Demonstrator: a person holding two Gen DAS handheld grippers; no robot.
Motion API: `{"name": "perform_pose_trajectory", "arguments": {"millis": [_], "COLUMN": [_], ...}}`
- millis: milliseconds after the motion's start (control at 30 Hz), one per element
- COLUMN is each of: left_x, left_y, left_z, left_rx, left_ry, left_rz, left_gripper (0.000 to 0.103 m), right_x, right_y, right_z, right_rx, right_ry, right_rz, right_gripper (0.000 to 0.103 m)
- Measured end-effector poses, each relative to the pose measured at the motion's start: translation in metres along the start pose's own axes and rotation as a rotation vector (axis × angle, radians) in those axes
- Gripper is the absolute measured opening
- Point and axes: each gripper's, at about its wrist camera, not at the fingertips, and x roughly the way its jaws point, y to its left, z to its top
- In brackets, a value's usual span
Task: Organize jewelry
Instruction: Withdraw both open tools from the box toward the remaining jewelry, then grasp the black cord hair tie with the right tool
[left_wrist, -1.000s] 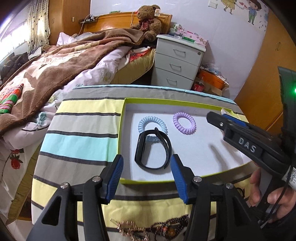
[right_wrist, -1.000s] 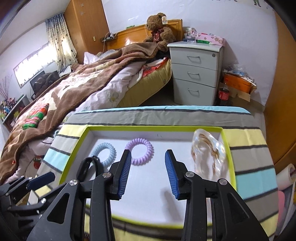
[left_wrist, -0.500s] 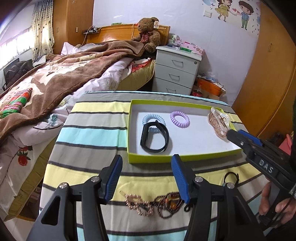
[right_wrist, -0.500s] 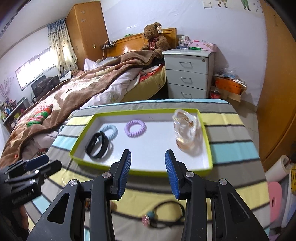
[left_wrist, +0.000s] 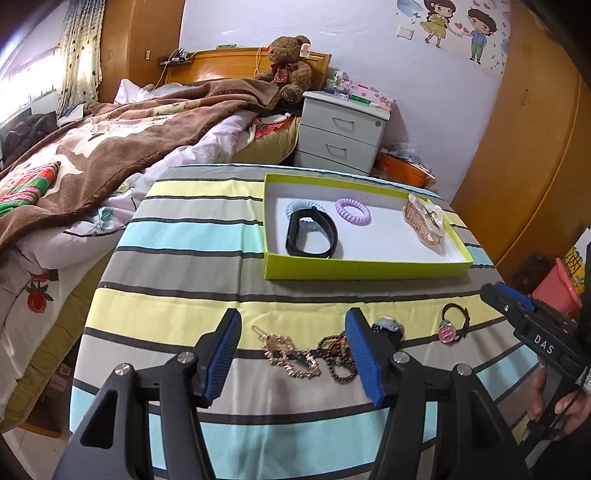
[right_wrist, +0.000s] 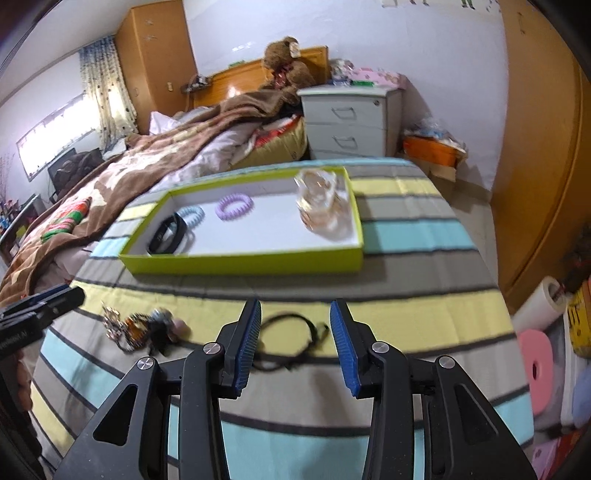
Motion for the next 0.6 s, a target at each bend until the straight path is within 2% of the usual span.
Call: {"name": "perform_pose_trajectory", "arguments": {"millis": [133,433,600], "left_x": [0.0,0.001,0.004], "left_y": [0.004,0.018,0.023], "left_z": [-0.006,-0.017,-0.021], "left_rx": [-0.002,-0.055,-0.071], "left_ry": [0.008,0.027,0.038], "left_rz": [0.001,-0.028,-0.029], "left_gripper": [0.062,0.063,0.063], "right_x": [0.007,0.028,0.031], "right_y": [-0.006,-0.003,0.002], "right_z": [-0.008,-0.015,-0.015], "right_rx": [0.034,0.039,0.025], "right_ry": [0.028,0.1,0.104], "right_rz": [-0.018,-0.051,-0.074], "right_gripper": [0.044,0.045,0.044]}}
